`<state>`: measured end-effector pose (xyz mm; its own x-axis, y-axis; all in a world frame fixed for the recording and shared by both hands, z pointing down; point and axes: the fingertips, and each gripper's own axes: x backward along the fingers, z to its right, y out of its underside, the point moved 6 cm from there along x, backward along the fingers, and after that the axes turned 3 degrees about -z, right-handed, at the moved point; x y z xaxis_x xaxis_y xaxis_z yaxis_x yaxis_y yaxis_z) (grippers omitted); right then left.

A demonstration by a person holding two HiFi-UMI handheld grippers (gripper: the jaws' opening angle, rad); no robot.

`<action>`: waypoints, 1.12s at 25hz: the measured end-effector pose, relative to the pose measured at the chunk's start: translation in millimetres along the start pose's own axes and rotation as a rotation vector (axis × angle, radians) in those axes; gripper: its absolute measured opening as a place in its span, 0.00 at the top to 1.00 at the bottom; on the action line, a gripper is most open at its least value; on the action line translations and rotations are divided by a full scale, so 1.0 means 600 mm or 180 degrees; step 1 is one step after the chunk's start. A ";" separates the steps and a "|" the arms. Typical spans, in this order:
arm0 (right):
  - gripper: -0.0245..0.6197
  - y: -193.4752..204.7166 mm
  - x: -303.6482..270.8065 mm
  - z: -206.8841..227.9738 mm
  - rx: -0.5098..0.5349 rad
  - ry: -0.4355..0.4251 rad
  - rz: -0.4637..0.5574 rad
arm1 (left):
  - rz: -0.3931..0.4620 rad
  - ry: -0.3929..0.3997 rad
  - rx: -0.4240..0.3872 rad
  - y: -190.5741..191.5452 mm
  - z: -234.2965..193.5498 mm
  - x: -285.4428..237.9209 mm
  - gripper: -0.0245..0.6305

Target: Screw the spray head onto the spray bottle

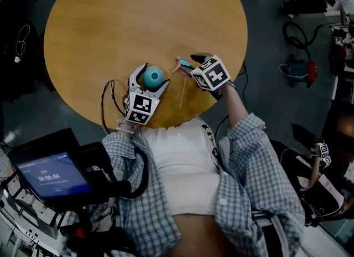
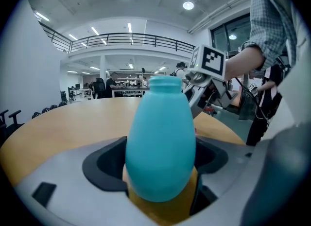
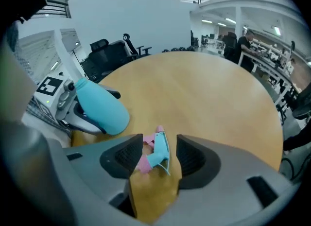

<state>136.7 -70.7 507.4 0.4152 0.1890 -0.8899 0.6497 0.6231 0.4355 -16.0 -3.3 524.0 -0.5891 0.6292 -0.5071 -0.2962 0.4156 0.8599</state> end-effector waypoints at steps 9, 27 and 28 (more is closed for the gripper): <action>0.66 0.021 -0.056 0.019 -0.0411 -0.0456 -0.0456 | 0.0008 0.0048 -0.0038 0.006 0.009 0.001 0.33; 0.79 -0.045 0.076 0.029 -0.0199 0.0358 0.0792 | -0.0062 0.0129 -0.0092 0.004 0.001 -0.012 0.34; 0.79 -0.062 0.100 0.031 -0.0084 0.0477 0.0925 | -0.0068 0.0140 -0.0099 0.003 -0.001 -0.015 0.34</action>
<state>149.0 -96.6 440.4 0.4814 0.4701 -0.7398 0.5002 0.5457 0.6723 -11.5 -8.4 530.4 -0.6145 0.5907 -0.5229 -0.3319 0.4078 0.8506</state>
